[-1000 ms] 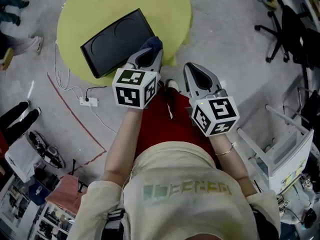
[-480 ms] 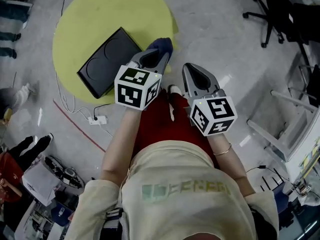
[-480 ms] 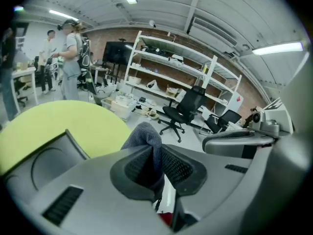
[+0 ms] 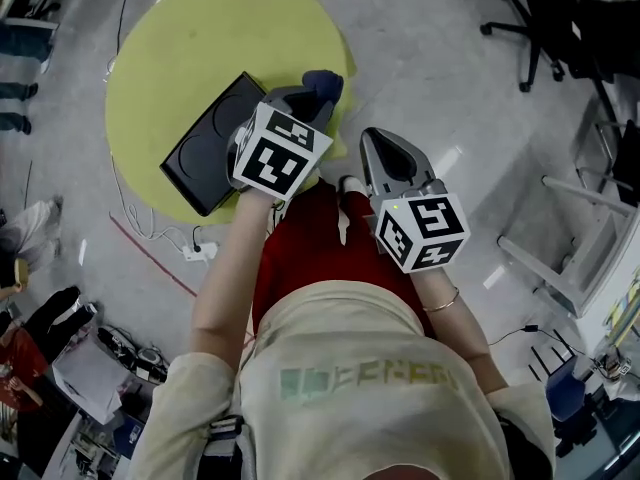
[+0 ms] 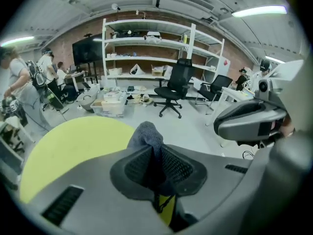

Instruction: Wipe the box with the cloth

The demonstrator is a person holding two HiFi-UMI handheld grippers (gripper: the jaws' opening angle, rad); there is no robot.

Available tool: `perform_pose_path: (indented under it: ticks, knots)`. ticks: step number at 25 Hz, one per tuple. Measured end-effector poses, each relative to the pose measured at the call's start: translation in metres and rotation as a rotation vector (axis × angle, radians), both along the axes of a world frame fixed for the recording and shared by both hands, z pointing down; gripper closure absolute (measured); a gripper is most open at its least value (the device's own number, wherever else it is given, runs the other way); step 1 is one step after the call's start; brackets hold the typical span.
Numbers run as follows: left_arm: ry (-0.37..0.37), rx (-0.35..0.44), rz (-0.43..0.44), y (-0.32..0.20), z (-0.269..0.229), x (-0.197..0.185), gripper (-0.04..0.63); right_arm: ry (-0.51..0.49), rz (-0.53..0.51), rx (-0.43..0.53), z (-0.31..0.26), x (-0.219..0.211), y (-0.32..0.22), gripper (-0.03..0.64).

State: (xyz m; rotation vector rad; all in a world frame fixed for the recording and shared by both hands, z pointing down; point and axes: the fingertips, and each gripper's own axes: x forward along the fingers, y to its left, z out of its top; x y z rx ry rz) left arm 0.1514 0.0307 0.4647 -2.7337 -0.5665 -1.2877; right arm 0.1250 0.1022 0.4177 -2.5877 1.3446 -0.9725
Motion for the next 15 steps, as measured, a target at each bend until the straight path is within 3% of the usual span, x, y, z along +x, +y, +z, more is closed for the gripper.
perform_pose_path:
  ticks: [15]
  knots:
    - [-0.008,0.016,-0.04,-0.08,0.019,0.01,0.534,-0.014,-0.074,-0.042,0.015,0.013,-0.078,0.578]
